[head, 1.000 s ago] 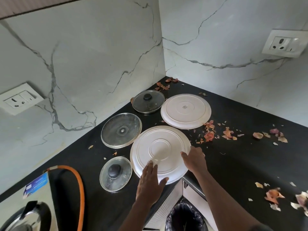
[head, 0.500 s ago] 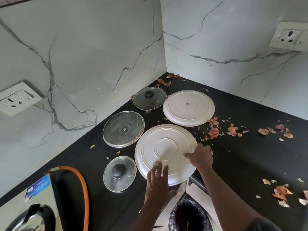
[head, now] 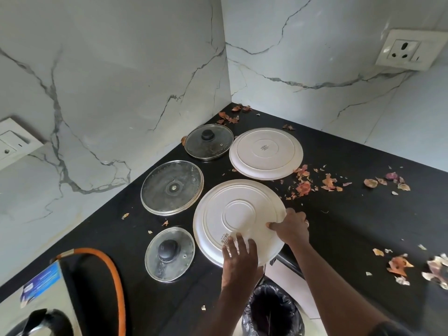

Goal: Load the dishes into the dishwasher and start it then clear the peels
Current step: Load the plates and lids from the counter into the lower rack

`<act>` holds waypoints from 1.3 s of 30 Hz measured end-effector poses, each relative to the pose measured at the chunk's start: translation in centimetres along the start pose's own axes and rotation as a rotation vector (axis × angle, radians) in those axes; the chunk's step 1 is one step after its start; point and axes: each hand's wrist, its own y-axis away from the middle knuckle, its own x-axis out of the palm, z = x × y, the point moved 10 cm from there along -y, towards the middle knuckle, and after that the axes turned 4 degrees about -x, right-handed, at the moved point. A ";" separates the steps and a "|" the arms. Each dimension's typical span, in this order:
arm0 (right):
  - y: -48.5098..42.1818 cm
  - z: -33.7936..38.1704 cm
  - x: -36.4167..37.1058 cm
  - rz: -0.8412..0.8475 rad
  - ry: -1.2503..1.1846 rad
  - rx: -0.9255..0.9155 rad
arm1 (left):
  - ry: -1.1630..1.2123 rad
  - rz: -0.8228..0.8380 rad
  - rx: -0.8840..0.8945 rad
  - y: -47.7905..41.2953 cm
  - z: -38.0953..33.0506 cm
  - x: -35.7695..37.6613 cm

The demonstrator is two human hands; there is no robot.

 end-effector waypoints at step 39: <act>5.0 -16.9 -8.3 -0.255 -1.323 0.272 | 0.489 -0.124 0.148 -17.6 2.6 -7.0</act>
